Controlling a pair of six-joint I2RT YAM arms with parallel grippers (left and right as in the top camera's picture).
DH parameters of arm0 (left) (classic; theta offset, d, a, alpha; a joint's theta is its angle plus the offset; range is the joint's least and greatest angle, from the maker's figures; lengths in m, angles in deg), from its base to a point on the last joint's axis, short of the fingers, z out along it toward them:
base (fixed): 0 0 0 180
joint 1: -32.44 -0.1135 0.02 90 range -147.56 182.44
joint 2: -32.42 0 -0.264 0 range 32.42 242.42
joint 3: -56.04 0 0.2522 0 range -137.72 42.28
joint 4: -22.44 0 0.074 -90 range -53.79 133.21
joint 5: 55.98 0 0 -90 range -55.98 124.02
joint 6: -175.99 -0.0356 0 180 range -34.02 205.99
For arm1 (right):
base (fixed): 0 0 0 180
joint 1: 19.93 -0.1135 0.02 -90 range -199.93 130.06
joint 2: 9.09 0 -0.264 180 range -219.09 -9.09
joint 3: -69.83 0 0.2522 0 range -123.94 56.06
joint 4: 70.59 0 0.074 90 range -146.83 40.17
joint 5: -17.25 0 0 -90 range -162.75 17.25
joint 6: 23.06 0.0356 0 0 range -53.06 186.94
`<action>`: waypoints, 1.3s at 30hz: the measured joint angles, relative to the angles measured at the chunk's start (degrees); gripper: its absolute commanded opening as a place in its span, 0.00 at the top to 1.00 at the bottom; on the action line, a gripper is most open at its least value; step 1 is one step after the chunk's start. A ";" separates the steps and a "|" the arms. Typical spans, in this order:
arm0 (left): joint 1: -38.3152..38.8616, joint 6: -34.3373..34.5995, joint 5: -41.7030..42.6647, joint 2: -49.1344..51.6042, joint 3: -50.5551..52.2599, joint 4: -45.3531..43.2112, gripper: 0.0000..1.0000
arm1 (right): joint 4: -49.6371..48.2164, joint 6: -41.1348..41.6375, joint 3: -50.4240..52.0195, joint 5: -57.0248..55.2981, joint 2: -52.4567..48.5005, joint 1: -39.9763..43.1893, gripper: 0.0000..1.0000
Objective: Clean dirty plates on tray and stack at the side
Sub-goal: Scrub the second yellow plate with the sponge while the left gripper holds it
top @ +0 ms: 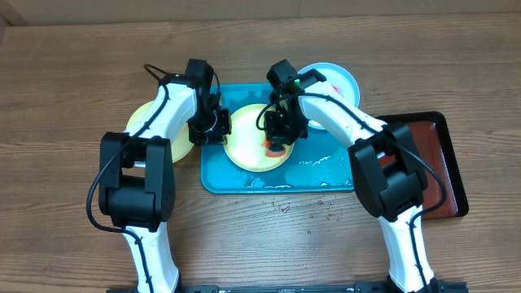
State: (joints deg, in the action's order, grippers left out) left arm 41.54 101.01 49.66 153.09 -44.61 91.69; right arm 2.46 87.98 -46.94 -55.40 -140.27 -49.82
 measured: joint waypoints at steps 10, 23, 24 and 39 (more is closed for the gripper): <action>-0.11 0.00 0.00 0.00 0.00 0.15 0.95 | -5.62 2.16 0.00 0.83 -0.26 -6.01 0.96; 0.07 0.02 0.52 0.00 0.04 -0.11 0.96 | 7.39 -0.66 -1.20 -5.99 -0.26 1.42 0.96; 0.07 0.02 0.70 0.00 0.04 -0.17 0.96 | 7.63 -0.76 -1.25 -6.54 -0.26 1.64 0.96; 0.00 0.94 0.42 0.00 0.04 0.24 0.96 | -1.46 -3.02 -1.27 -7.17 -0.26 1.36 0.96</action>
State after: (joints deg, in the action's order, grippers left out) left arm 41.54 101.95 50.08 153.09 -44.57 91.93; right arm 0.99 84.96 -48.20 -62.57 -140.53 -48.47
